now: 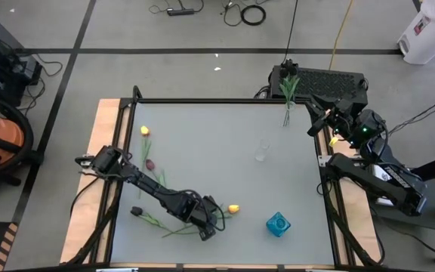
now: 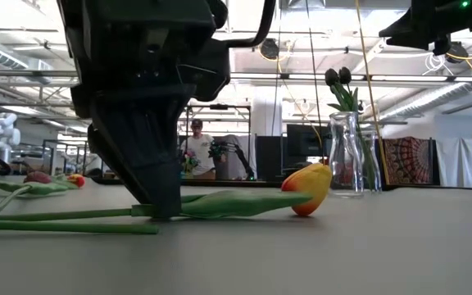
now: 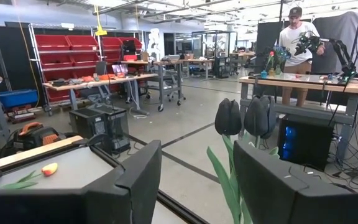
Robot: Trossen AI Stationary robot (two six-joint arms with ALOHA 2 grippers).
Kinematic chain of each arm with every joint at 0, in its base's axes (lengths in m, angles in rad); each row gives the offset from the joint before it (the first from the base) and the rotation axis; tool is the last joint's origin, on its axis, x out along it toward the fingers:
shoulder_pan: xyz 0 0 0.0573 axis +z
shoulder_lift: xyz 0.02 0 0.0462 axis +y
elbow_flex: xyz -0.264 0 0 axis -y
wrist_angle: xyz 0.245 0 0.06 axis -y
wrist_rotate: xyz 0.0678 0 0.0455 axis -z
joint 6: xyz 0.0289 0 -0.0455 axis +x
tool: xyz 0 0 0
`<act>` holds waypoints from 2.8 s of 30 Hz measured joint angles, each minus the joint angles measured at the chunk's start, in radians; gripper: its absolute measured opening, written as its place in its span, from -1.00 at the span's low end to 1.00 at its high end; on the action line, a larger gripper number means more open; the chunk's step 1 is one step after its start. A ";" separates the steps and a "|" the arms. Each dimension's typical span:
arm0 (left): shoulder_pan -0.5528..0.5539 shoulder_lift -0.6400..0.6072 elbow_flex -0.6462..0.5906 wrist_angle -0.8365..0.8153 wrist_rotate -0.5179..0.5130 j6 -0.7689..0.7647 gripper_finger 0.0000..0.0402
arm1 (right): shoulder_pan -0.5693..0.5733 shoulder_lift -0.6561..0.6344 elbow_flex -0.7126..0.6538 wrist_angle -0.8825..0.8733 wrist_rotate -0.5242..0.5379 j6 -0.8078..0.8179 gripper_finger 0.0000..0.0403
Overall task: Sort flowers into vase by color
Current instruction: Put the bottom yellow tulip into the bottom transparent vase
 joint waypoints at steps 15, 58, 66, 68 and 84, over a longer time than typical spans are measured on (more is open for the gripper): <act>0.004 0.003 0.016 -0.033 -0.001 0.007 -0.97 | 0.000 0.000 0.000 0.000 0.000 0.000 -0.05; 0.225 -0.280 0.361 -0.476 -0.806 0.108 -0.99 | 0.000 0.000 0.000 0.003 -0.236 0.101 -0.05; 0.310 -0.385 0.360 -0.102 -0.799 0.525 -0.99 | 0.000 0.001 0.011 0.104 -0.478 0.261 -0.05; 0.347 -0.391 0.360 0.048 -0.699 0.648 -0.99 | 0.000 0.006 0.011 0.162 -0.502 0.295 -0.05; 0.581 -0.314 0.359 0.555 -0.028 0.813 -0.99 | 0.000 0.156 0.138 0.248 -0.505 0.343 -0.05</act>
